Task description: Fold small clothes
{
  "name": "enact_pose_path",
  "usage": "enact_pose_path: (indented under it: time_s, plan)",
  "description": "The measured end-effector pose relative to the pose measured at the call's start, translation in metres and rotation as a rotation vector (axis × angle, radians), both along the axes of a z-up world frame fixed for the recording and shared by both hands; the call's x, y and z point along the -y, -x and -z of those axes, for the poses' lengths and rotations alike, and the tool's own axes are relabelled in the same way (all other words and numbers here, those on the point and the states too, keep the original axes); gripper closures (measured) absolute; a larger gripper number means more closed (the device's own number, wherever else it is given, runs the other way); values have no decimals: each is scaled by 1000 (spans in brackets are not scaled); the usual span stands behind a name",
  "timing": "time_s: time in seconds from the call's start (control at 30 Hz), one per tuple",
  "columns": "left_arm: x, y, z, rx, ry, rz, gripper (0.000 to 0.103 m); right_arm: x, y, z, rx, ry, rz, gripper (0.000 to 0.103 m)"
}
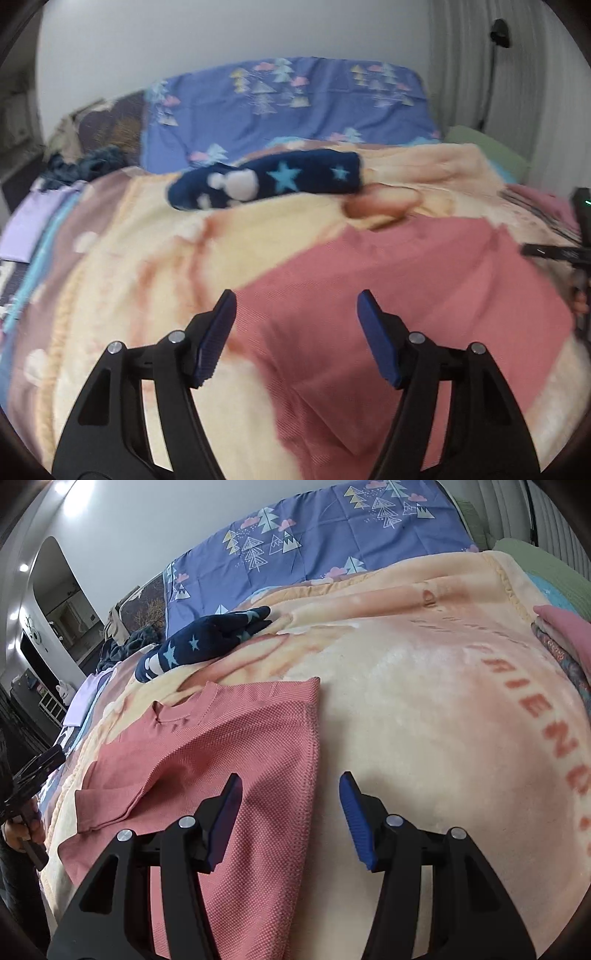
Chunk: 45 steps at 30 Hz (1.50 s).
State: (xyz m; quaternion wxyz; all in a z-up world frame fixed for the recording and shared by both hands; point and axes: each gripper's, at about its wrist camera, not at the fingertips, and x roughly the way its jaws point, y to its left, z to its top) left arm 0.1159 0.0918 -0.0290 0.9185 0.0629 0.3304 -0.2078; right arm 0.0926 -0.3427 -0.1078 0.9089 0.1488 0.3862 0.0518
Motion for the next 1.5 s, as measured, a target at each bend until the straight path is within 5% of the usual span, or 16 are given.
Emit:
enact_pose_path:
  time_s: [0.1,0.27,0.33,0.53,0.6,0.73,0.9,1.0,1.17,1.23,1.3,1.4,1.5]
  plan:
    - [18,35,14,-19,-48,151,31,3,-2,1,-7,-13,9,48]
    - [93,87,66,70,-505,320,26,1,-3,4,-6,-32,8,48]
    - [99,80,73,114,-574,298,23,-1,-1,5,-4,-39,1,48]
    - [48,-13,25,184,-483,-145,24,4,5,5,-2,-54,20,48]
    - [29,-24,14,142,-377,-199,26,9,8,6,3,-83,27,48]
    - [16,-3,14,-2,-98,10,25,12,8,8,9,-117,17,48]
    - [33,0,50,-83,-172,45,27,10,0,9,11,-133,7,48]
    - [32,-12,56,-114,-119,41,42,6,-1,6,23,-118,-13,50]
    - [25,-47,53,-156,-54,14,44,5,-12,5,15,-98,-16,51]
    - [24,-58,54,-178,-22,16,62,6,-18,7,9,-106,-8,52]
    - [24,-64,55,-192,0,23,93,9,-23,11,-2,-125,-4,60]
    - [25,-60,49,-156,1,32,98,9,-24,10,7,-132,-16,90]
    - [24,-46,35,-90,-1,34,98,6,-15,-2,72,-86,-10,97]
